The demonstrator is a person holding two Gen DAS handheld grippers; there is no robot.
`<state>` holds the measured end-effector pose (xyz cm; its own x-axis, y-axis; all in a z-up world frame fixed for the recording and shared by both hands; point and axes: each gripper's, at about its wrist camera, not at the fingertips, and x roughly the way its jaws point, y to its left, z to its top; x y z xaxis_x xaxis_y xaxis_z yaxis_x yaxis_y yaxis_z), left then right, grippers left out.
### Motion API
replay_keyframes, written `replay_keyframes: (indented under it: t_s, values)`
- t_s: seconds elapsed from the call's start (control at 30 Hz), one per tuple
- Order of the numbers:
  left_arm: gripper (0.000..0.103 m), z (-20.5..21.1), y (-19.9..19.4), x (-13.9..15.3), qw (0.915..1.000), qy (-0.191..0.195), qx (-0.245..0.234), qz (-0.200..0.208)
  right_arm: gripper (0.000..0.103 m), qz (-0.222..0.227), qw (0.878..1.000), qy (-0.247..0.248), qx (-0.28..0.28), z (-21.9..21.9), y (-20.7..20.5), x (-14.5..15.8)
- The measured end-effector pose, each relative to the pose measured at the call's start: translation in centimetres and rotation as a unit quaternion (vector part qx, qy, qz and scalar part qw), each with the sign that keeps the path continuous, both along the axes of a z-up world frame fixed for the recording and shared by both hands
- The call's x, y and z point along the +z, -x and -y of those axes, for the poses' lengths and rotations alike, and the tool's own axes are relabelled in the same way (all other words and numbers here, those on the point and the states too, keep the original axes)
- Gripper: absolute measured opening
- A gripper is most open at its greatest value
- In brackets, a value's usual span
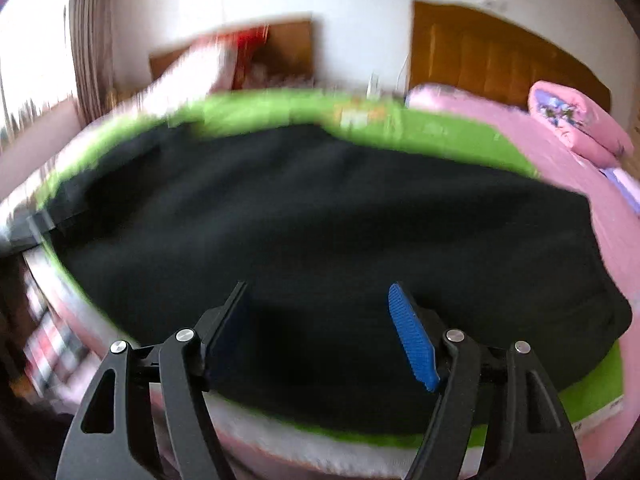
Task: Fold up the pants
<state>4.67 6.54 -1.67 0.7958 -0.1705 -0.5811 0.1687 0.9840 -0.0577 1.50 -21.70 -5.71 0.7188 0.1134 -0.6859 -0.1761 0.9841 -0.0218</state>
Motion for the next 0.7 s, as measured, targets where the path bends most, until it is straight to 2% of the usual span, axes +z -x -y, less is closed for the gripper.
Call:
replay_keyframes:
  t_s: [0.07,0.13,0.17,0.23,0.27,0.3,0.4,0.43,0.5,0.53,0.6,0.7]
  values:
    - [0.095,0.8,-0.3,1.9,0.9996,0.008,-0.021,0.016,0.069,-0.009,1.0,-0.001,0.019,0.6,0.8,0.2]
    - [0.095,3.8,-1.9,4.3,0.9965,0.016,-0.081,0.013,0.071,-0.016,1.0,-0.015,0.02,1.8,0.4,1.3]
    - [0.098,6.6,-3.7,5.1,0.9904,0.016,-0.136,-0.019,0.072,-0.007,1.0,-0.016,0.009,2.5,0.4,2.0]
    - [0.098,11.1,-6.7,5.4,0.9767,0.022,-0.205,-0.06,0.075,0.013,1.0,-0.019,-0.016,4.1,-0.3,3.3]
    - [0.098,12.8,-8.1,5.1,0.9721,0.018,-0.221,-0.076,0.076,0.016,0.999,-0.023,-0.019,4.4,-0.6,3.6]
    - [0.098,15.5,-10.4,4.1,0.9632,0.008,-0.243,-0.115,0.077,0.013,0.999,-0.028,-0.025,5.1,-0.8,3.4]
    - [0.092,20.1,-14.9,1.3,0.9483,0.013,-0.259,-0.183,0.077,-0.02,0.998,-0.01,-0.052,6.6,-1.9,1.6]
    - [0.092,21.8,-16.0,0.2,0.9456,-0.014,-0.261,-0.194,0.077,-0.038,0.997,-0.003,-0.061,6.9,-2.1,0.6]
    - [0.089,24.2,-18.1,-2.5,0.9481,-0.083,-0.23,-0.204,0.078,-0.031,0.997,-0.045,-0.06,8.0,-1.4,-0.2]
    - [0.092,24.8,-19.0,-3.7,0.9484,-0.107,-0.215,-0.207,0.078,-0.029,0.996,-0.056,-0.058,8.5,-0.9,-0.1]
    - [0.1,25.9,-19.8,-4.1,0.9557,-0.133,-0.204,-0.166,0.078,-0.024,0.997,-0.059,-0.053,8.8,0.0,0.1]
    - [0.102,26.5,-21.1,-4.2,0.9591,-0.128,-0.184,-0.173,0.078,-0.038,0.997,-0.047,-0.047,8.9,0.6,0.3]
